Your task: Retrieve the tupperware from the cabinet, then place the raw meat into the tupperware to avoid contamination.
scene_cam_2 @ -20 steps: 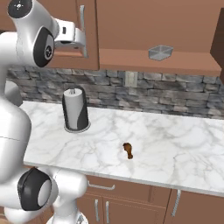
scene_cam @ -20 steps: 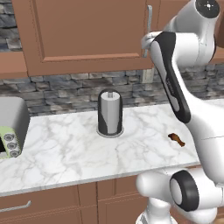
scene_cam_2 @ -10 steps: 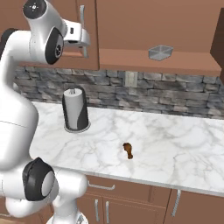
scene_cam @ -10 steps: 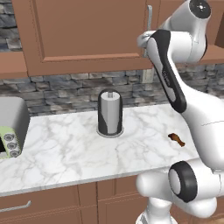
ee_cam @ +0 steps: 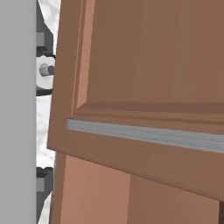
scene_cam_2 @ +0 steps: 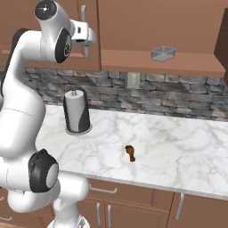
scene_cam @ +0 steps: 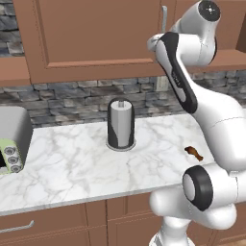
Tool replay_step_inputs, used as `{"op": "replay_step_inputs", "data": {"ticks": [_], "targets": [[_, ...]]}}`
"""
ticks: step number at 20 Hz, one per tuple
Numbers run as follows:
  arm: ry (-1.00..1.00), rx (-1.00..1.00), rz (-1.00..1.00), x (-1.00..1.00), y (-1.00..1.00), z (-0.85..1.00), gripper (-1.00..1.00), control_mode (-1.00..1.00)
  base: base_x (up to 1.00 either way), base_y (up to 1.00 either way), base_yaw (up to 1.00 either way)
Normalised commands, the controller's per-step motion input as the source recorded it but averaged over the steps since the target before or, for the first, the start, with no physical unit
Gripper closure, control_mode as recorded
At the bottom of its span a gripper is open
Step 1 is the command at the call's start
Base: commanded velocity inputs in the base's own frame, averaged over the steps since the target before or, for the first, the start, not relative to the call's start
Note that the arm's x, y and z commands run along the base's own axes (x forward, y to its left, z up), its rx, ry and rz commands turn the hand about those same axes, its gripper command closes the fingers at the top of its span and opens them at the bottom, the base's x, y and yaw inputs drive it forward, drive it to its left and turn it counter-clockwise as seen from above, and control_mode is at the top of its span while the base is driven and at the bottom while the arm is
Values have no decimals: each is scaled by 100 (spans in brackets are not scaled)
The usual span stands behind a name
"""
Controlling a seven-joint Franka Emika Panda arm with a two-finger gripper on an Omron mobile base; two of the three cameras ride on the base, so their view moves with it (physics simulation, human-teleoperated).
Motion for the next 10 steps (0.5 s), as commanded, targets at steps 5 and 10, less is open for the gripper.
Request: {"op": "replay_step_inputs", "data": {"ticks": [5, 10], "targets": [[0, -2, 0, 37, -4, 0, -100, -100, 0, 0, 0], [0, 0, 0, 37, -7, 0, -100, -100, 0, 0, 0]]}}
